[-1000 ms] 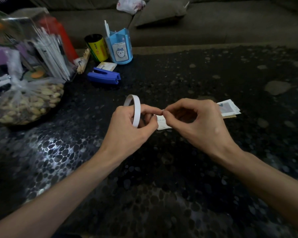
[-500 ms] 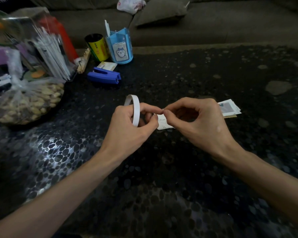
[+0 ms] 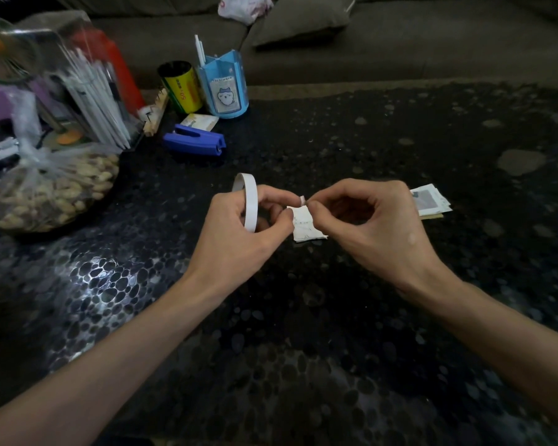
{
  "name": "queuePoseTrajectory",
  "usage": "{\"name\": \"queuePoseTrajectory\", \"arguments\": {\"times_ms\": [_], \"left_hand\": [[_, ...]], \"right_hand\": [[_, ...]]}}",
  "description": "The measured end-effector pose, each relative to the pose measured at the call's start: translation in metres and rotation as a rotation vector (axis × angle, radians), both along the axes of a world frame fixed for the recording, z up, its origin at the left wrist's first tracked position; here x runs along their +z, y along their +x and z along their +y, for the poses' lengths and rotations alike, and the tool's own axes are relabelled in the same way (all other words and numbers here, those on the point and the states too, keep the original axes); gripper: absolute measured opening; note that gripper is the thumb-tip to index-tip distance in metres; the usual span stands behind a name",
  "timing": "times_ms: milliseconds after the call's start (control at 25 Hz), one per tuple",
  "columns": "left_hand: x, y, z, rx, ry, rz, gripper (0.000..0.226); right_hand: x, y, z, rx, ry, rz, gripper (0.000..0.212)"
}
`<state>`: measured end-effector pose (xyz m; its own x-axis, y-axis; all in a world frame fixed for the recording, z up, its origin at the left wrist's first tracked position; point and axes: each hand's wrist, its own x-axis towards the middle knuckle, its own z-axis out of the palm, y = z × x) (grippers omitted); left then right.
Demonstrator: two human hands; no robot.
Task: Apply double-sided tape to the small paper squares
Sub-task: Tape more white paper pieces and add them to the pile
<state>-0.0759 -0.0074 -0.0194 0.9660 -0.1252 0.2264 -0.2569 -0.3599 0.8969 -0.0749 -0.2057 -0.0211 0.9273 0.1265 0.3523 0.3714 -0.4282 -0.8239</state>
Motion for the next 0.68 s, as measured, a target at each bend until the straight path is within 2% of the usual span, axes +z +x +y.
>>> {"name": "queuePoseTrajectory", "arguments": {"times_ms": [320,680], "left_hand": [[0.0012,-0.0012,-0.0008,-0.012,-0.005,0.018,0.013],[-0.0010,-0.0011,0.0002,-0.030,0.049,0.015,0.016]], "right_hand": [[-0.0001,-0.0027,-0.0004,0.017,-0.032,-0.013,0.007],[-0.0018,-0.0016,-0.0019,0.006,-0.161,-0.086,0.010]]}}
